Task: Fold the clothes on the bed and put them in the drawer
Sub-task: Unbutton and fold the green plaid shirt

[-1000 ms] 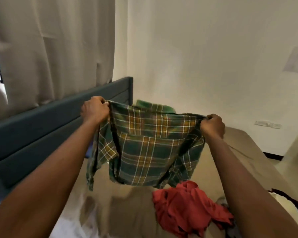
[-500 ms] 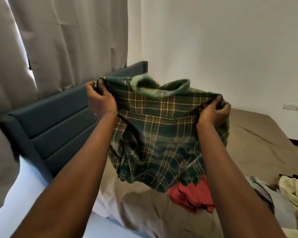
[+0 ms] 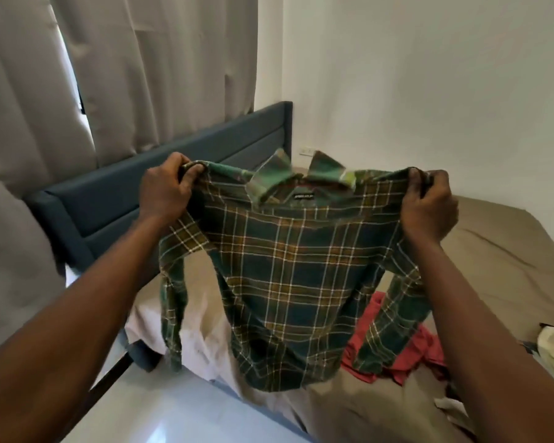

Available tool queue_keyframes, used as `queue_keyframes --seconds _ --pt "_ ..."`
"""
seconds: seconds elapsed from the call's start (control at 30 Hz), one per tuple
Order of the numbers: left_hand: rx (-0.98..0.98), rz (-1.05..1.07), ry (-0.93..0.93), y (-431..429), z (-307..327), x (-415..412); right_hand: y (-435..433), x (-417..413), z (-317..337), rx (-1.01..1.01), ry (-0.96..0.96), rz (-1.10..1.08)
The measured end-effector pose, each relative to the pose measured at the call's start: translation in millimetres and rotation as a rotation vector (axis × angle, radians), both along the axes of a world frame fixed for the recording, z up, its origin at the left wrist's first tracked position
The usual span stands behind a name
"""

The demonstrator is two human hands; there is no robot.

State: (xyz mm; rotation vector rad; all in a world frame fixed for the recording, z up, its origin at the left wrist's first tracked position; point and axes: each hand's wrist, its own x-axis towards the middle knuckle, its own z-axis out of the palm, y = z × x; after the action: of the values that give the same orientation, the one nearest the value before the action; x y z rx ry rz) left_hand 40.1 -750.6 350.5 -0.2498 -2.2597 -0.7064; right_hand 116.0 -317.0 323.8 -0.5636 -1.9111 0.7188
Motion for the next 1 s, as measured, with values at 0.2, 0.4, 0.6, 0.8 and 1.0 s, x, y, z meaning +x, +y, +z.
queue_keyframes --seconds 0.2,0.4,0.6,0.8,1.0 --pt "-0.296 -0.075 -0.075 -7.8 17.7 10.0 -0.7 6.4 9.3 -0.324 0.094 0.362" --pt "0.631 -0.029 -0.232 24.4 1.9 12.8 -7.1 8.1 -16.2 -0.449 0.149 0.387" --pt "0.764 -0.022 -0.278 43.5 -19.5 26.0 -30.0 13.1 -26.8 -0.957 0.344 0.463" --pt "0.426 -0.108 -0.379 12.0 -12.4 22.7 6.5 18.7 -32.2 -0.075 -0.206 0.438" --pt "-0.171 0.019 -0.443 -3.0 -9.3 14.8 22.1 22.9 -30.2 0.014 -0.393 0.501"
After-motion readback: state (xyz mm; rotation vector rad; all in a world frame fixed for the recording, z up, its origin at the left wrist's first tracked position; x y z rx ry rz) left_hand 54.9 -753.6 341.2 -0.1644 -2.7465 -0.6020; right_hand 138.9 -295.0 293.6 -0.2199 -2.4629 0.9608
